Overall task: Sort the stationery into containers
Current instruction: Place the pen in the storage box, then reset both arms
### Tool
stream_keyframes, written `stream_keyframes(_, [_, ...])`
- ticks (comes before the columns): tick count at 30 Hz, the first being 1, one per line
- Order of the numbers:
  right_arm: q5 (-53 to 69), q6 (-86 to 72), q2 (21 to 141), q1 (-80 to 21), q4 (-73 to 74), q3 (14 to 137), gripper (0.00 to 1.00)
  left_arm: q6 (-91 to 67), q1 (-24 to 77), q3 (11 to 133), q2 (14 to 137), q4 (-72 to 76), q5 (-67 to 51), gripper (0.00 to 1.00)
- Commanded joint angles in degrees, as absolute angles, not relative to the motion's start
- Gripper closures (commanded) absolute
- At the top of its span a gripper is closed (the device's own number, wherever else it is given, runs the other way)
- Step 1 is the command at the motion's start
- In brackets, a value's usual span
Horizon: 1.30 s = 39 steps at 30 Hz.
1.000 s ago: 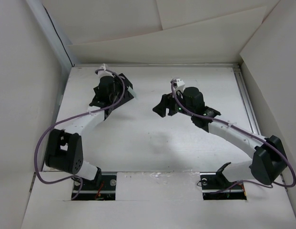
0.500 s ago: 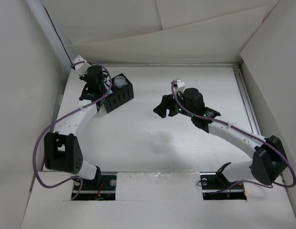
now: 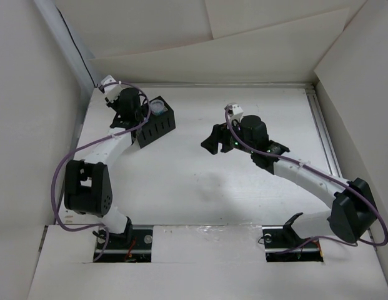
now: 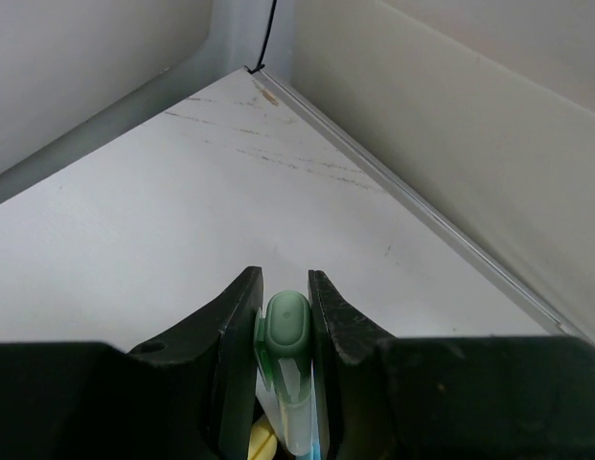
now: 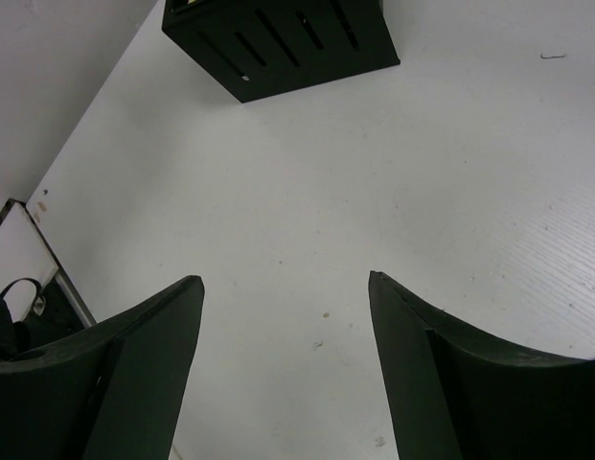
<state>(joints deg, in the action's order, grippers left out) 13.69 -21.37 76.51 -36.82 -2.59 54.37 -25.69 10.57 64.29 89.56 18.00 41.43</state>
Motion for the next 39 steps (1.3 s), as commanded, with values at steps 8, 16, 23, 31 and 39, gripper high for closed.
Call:
stream_keyframes(8, [13.18,-21.71,74.71,-36.56,-5.54,54.14,0.24,-25.48,13.27,63.02,91.14,20.4,45.53,0.92])
stream_keyframes(16, [13.18,-21.71,74.71,-36.56,-5.54,54.14,0.24,-29.26,13.27,61.52,89.74,17.68,43.24,0.8])
stream_keyframes(23, [13.18,-21.71,74.18,-36.56,-5.54,54.14,0.24,-29.79,13.27,61.52,85.36,16.17,40.44,0.24])
stream_keyframes(31, [13.18,-21.71,73.65,-36.56,-5.54,53.62,0.23,-32.43,13.79,58.73,74.11,16.87,35.25,0.0])
stream_keyframes(39, [10.73,-21.71,73.13,-36.56,-5.54,53.61,0.0,-35.51,13.8,43.96,58.46,19.69,26.12,0.0])
